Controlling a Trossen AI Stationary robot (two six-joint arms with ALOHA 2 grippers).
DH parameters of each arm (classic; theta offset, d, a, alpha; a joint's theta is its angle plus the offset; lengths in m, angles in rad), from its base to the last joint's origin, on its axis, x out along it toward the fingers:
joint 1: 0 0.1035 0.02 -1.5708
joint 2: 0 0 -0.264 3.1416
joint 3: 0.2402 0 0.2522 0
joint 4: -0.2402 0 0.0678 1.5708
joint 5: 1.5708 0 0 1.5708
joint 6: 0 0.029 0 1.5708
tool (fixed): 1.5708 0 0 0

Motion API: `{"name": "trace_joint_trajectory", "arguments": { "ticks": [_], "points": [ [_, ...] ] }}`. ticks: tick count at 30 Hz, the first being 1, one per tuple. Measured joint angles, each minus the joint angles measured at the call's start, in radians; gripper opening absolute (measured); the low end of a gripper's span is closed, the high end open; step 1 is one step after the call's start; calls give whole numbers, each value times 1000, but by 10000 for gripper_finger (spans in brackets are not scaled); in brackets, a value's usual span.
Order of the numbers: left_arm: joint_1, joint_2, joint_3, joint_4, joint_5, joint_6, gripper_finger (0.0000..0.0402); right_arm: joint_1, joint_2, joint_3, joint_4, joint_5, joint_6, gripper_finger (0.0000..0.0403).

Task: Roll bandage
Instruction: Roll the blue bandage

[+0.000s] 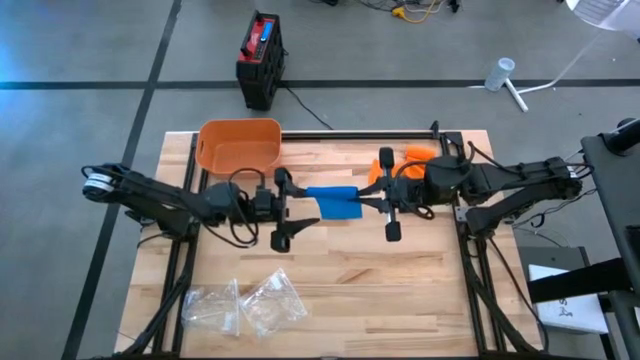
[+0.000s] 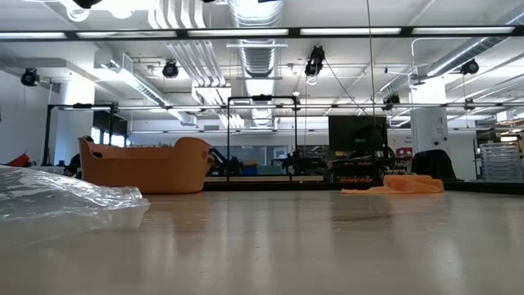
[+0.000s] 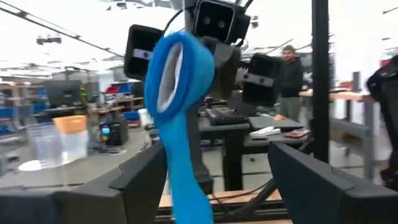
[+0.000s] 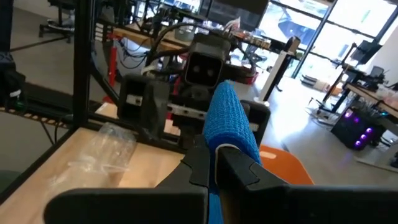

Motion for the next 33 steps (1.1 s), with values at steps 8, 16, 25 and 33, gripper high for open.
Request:
{"name": "trace_joint_trajectory", "arguments": {
  "ticks": [8,16,25,33],
  "points": [
    [37,52,45,0,106,-48,258,0,3,0,-10,0,0,2],
    [79,77,65,0,101,-49,227,0,3,0,-29,-26,1,3],
    [86,114,65,52,94,-47,36,0,3,0,-16,-53,1,3],
    [86,108,65,35,84,-29,2,0,2,0,-30,-103,126,3]
  ]
}}
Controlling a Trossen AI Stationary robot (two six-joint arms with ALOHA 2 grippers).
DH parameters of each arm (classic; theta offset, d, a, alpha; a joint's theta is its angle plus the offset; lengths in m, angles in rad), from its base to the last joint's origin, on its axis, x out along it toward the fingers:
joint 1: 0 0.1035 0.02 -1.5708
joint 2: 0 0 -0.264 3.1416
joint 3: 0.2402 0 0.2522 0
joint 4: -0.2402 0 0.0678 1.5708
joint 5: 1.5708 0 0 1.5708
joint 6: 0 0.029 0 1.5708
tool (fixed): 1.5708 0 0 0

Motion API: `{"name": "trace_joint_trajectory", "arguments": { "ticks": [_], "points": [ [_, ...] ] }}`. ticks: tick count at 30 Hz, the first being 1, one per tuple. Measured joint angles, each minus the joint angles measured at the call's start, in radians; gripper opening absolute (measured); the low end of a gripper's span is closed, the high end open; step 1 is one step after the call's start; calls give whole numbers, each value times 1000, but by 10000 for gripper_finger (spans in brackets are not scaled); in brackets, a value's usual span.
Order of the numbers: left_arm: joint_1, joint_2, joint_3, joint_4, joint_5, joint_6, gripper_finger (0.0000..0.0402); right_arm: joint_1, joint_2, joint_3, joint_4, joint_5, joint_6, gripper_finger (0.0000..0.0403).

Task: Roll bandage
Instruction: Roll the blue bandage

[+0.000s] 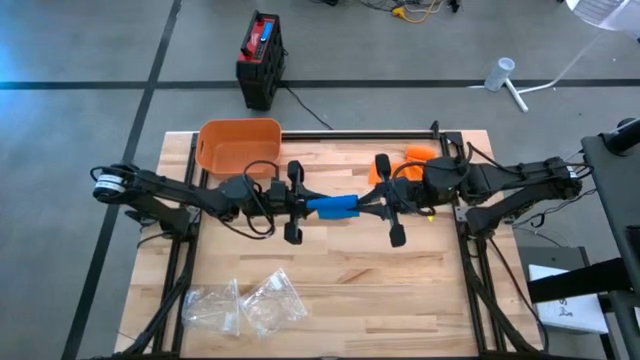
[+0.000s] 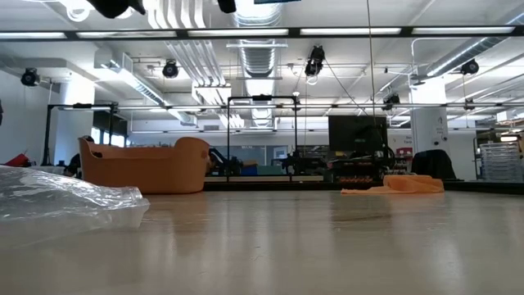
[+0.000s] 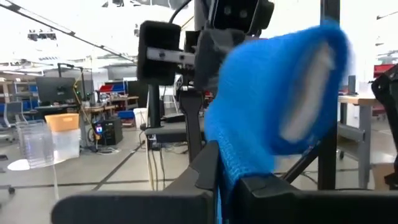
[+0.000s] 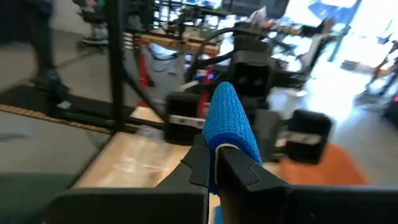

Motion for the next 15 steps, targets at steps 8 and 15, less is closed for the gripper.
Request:
{"name": "trace_joint_trajectory", "arguments": {
  "ticks": [8,15],
  "points": [
    [-7,-41,-1,-113,-34,33,0,18,-18,0,23,-72,75,3],
    [-36,-32,-2,-133,-34,33,0,17,-18,0,70,-16,-48,3]
  ]
}}
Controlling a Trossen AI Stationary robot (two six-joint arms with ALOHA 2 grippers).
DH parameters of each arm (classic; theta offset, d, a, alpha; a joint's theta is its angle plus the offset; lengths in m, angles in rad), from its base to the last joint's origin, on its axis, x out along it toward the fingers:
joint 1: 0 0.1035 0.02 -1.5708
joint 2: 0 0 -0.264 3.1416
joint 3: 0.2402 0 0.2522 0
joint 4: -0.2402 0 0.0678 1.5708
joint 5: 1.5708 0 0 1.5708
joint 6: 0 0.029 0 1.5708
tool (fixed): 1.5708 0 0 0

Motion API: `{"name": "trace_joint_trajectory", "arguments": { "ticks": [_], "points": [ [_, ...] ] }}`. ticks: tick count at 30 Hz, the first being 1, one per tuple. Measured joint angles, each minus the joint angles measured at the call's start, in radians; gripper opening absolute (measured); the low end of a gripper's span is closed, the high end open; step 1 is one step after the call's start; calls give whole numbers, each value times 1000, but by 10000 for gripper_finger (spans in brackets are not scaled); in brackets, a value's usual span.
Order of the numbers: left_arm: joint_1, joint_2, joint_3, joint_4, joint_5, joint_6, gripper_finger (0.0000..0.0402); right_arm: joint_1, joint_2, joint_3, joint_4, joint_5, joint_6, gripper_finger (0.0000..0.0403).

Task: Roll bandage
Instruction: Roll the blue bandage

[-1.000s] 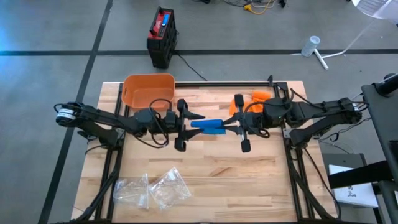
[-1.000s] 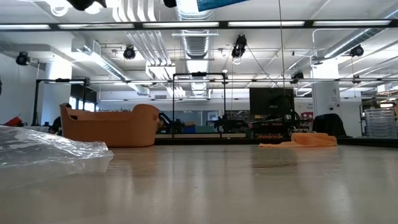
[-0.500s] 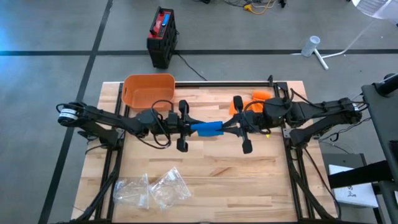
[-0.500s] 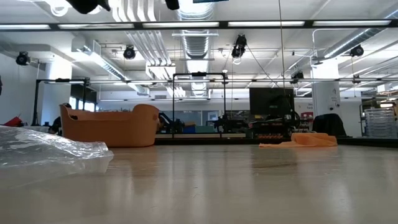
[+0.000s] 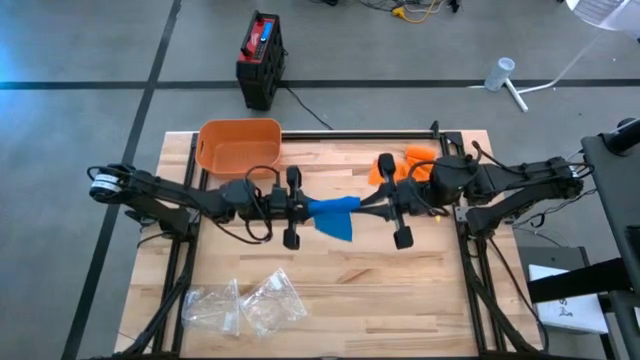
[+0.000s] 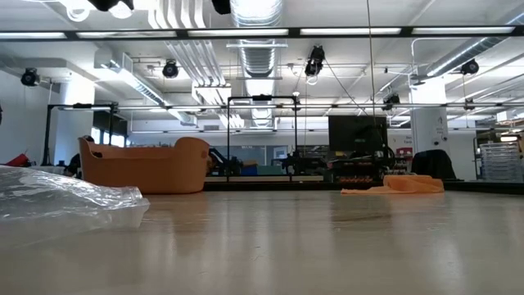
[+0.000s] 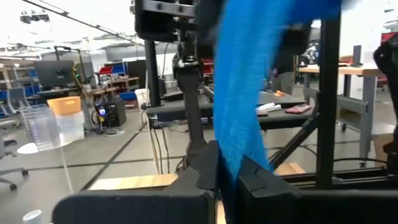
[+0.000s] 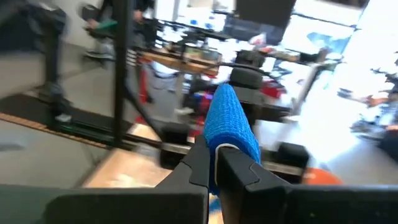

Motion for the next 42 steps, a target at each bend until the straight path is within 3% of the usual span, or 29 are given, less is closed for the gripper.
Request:
{"name": "trace_joint_trajectory", "arguments": {
  "ticks": [5,12,21,25,35,42],
  "points": [
    [-30,-2,0,14,-2,0,0,0,2,0,20,104,-108,3],
    [-47,-7,0,33,-2,-8,0,-2,29,-1,52,127,-254,3],
    [-50,-30,0,-1,-9,37,10,-4,27,-1,47,116,-156,3],
    [-49,-37,0,0,-9,48,49,-4,24,-1,49,71,-130,3],
    [-27,-47,0,2,-8,-11,180,-5,24,0,42,70,-176,3],
    [-13,-45,0,2,-8,-33,222,-5,29,1,42,69,-209,3]
  ]
}}
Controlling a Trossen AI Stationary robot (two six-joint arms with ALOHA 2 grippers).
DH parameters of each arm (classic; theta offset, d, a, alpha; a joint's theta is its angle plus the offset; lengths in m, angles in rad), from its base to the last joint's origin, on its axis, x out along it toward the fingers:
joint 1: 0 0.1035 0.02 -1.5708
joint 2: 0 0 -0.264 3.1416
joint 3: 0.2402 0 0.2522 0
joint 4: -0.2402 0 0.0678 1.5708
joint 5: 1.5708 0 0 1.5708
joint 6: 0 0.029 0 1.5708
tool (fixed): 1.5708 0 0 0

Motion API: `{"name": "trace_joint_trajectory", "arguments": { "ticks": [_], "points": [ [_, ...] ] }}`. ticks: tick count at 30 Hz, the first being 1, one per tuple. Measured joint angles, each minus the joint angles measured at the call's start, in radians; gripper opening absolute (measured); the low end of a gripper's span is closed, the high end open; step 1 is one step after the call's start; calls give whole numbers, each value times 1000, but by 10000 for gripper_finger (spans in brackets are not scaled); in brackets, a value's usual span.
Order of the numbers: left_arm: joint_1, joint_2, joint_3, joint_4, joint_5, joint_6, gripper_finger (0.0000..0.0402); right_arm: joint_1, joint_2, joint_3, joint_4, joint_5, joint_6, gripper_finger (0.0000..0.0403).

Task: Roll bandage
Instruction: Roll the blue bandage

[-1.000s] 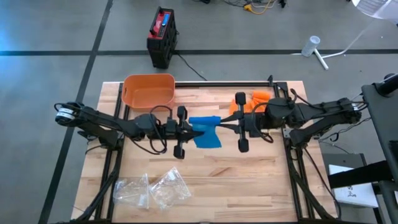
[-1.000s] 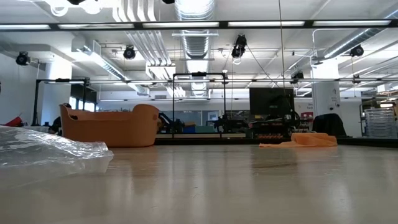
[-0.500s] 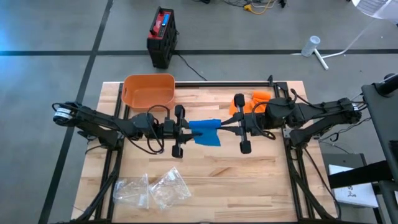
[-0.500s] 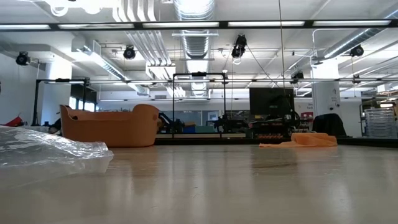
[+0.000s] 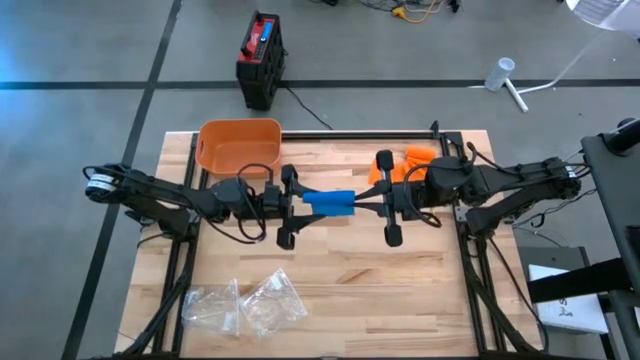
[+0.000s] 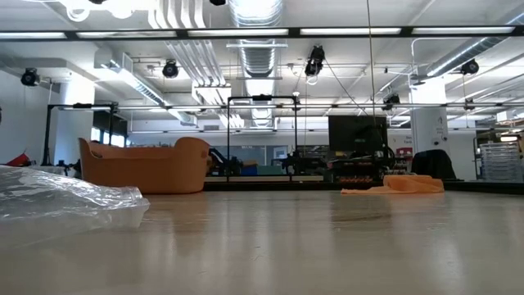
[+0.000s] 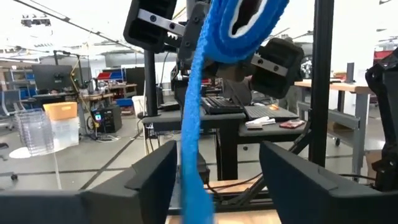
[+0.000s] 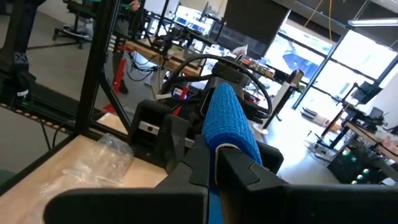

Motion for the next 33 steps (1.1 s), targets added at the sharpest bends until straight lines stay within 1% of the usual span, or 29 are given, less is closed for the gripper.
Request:
{"name": "trace_joint_trajectory", "arguments": {
  "ticks": [4,8,12,17,18,23,27,29,33],
  "points": [
    [15,0,0,-6,0,1,218,0,-1,0,0,-2,4,3],
    [25,15,1,-20,0,-3,183,0,-2,0,1,-28,24,3],
    [24,14,1,-40,33,-4,126,0,-2,0,3,-28,24,3],
    [18,15,1,-77,67,-5,24,0,-3,0,8,-22,3,3],
    [16,14,1,-87,69,-7,13,0,-3,0,8,-20,-1,3],
    [4,17,0,-132,75,-23,10,0,-3,0,8,-14,-23,3],
    [-19,17,0,-130,76,-25,4,-2,-4,0,-13,42,-78,3],
    [-34,17,0,-135,95,-30,4,-2,-4,0,-42,49,-122,3],
    [-68,17,0,-152,143,-50,1,-2,-4,0,-55,61,-127,3]
  ]
}}
